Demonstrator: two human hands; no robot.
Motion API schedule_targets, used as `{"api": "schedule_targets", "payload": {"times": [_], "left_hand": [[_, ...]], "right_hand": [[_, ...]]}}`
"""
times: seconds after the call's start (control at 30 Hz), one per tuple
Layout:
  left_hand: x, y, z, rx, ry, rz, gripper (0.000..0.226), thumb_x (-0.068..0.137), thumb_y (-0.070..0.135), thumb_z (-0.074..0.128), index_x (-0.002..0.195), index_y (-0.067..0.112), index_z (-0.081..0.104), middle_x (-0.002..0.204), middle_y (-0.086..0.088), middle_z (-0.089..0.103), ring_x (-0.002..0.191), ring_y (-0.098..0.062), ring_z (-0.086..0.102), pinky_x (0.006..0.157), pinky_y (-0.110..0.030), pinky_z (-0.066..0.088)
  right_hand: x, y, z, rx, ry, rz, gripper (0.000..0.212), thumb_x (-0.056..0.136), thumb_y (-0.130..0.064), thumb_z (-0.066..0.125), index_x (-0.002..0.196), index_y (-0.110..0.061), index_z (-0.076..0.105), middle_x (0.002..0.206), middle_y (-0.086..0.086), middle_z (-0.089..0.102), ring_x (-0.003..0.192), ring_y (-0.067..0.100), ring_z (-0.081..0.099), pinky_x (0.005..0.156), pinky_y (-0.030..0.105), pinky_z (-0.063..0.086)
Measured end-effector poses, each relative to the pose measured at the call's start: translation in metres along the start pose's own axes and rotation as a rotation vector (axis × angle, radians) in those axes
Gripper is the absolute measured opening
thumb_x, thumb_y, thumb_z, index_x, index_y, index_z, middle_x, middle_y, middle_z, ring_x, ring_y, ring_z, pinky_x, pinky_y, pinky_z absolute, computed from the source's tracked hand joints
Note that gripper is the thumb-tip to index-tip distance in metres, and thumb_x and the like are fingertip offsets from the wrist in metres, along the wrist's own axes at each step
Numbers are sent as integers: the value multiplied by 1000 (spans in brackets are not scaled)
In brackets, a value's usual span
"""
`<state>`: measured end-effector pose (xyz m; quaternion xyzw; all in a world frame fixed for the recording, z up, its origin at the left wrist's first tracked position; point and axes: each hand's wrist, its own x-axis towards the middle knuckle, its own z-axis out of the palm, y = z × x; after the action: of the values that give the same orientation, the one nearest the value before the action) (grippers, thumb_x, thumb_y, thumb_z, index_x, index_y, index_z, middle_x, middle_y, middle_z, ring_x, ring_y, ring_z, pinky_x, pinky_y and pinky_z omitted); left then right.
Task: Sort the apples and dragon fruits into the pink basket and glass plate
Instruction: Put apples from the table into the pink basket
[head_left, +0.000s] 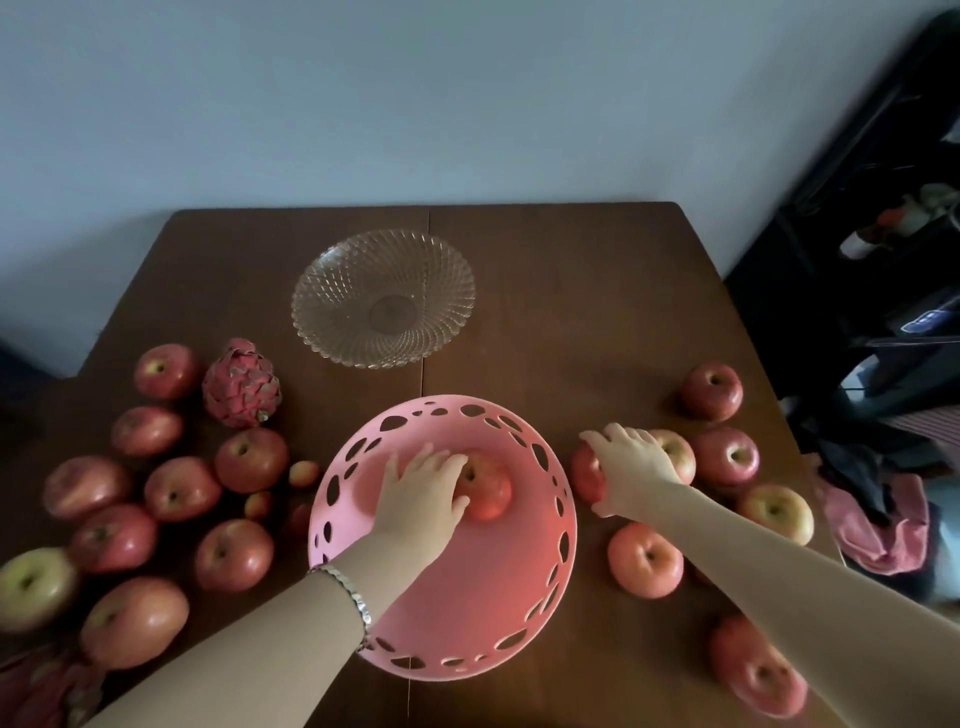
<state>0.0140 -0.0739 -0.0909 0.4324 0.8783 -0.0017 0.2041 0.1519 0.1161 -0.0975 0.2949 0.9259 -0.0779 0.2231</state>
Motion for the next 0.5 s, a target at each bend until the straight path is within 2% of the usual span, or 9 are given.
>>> {"api": "schedule_targets", "payload": {"times": [0.07,0.1,0.17,0.23,0.27,0.3,0.37,0.43,0.5], "left_hand": [[-2,6,-5,-135,96,32,47,96,25,48,142,26,36,152,6,33,144,-13,23,117,-36,18],[-4,12,-11,-275,148,31,47,94,23,52,139,26,41,147,6,39,138,-13,33,115,-34,25],[-9,28,-31,-661,183,-24,46,88,27,61,131,33,47,125,8,58,117,-10,55,101,-31,42],[-14,46,-51,-1128,15,-82,46,85,28,67,127,35,48,110,0,66,101,-15,66,84,-27,52],[-15,53,-57,-1310,-95,-79,47,85,25,68,126,33,48,112,-5,65,99,-19,68,80,-30,56],[-16,58,-60,-1393,-188,-65,47,85,23,69,125,33,48,114,-5,63,100,-22,69,78,-33,58],[-21,64,-61,-1347,-256,-26,47,82,23,71,120,37,49,116,-1,61,97,-19,68,75,-33,60],[-27,68,-54,-1214,-226,-31,47,77,26,76,116,37,51,109,5,62,90,-8,64,65,-25,58],[-34,70,-46,-1163,-219,-69,48,73,25,80,111,32,53,98,6,62,74,-6,61,53,-21,52]], "right_hand": [[-9,1,-8,149,88,44,89,64,-33,75,141,-25,30,132,6,40,120,28,44,101,35,35],[-16,0,-16,258,145,62,87,64,-33,75,139,-26,32,131,6,37,115,29,47,96,35,40],[-33,-2,-35,495,263,38,85,62,-35,77,135,-28,35,127,4,33,105,27,53,87,34,49],[-52,-8,-53,573,300,-50,89,60,-41,80,135,-30,34,124,-1,31,98,19,54,80,29,51],[-61,-14,-59,557,287,-97,92,60,-43,80,137,-32,32,124,-3,30,97,15,52,76,22,49],[-68,-20,-61,529,274,-132,95,60,-44,80,139,-32,30,124,-5,30,97,13,50,71,14,44],[-80,-31,-57,501,299,-192,102,60,-47,80,143,-27,26,128,-4,33,105,14,51,76,10,40],[-89,-40,-50,541,289,-247,109,60,-47,81,147,-23,19,132,-3,34,117,14,48,89,16,41],[-94,-42,-49,582,131,-309,113,63,-40,81,148,-28,8,131,-7,34,117,10,46,92,13,40]]}}
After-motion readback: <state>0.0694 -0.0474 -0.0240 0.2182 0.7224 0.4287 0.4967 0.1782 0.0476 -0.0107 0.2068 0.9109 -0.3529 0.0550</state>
